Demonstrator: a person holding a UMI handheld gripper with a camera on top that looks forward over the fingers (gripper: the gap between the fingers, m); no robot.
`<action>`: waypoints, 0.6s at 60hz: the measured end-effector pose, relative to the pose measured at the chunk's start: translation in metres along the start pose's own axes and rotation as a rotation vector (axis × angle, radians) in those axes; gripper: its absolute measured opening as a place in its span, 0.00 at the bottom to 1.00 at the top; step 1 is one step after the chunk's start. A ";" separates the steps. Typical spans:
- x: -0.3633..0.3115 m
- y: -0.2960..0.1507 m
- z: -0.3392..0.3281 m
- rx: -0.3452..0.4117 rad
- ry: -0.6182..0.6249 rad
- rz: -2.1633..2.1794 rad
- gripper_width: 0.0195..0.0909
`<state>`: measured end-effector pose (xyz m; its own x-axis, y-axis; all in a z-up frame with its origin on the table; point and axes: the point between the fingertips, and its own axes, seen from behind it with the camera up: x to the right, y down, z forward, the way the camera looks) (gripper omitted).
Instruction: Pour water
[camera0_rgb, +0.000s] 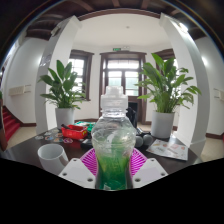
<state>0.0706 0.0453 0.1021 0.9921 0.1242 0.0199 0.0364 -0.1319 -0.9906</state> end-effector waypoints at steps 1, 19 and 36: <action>-0.002 0.000 -0.001 0.001 0.003 0.007 0.32; 0.021 0.020 -0.038 -0.137 0.110 0.082 0.94; 0.016 -0.013 -0.151 -0.156 0.186 0.065 0.93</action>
<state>0.1046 -0.0996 0.1355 0.9975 -0.0707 -0.0045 -0.0246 -0.2859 -0.9579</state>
